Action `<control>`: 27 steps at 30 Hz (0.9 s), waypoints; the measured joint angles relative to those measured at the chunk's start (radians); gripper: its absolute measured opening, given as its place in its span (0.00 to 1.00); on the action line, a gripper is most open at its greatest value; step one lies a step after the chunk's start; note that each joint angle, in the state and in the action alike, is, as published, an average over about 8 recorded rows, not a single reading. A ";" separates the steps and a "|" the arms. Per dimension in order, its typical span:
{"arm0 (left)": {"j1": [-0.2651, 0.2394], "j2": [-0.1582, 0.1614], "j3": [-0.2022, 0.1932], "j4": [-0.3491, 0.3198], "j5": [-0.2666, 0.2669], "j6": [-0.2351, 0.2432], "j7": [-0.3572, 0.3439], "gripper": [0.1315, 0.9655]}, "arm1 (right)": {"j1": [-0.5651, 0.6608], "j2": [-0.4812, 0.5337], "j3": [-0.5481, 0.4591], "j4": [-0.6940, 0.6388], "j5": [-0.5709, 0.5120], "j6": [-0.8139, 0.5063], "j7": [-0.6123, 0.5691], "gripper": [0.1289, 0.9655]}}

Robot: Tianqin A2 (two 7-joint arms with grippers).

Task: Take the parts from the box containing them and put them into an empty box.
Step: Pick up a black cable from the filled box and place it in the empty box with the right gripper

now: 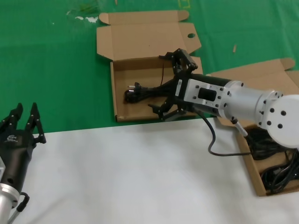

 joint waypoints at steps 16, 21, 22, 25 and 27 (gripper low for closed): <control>0.000 0.000 0.000 0.000 0.000 0.000 0.000 0.39 | -0.149 -0.029 0.091 0.031 0.174 0.168 -0.036 0.98; 0.000 0.000 0.000 0.000 0.000 0.000 0.000 0.51 | -0.197 -0.039 0.120 0.041 0.229 0.221 -0.048 1.00; 0.000 0.000 0.000 0.000 0.000 0.000 0.000 0.54 | -0.207 -0.040 0.126 0.043 0.240 0.232 -0.050 1.00; 0.000 0.000 0.000 0.000 0.000 0.000 0.000 0.64 | -0.235 -0.046 0.143 0.049 0.273 0.264 -0.057 1.00; 0.000 0.000 0.000 0.000 0.000 0.000 0.000 0.67 | -0.254 -0.050 0.155 0.053 0.295 0.286 -0.062 1.00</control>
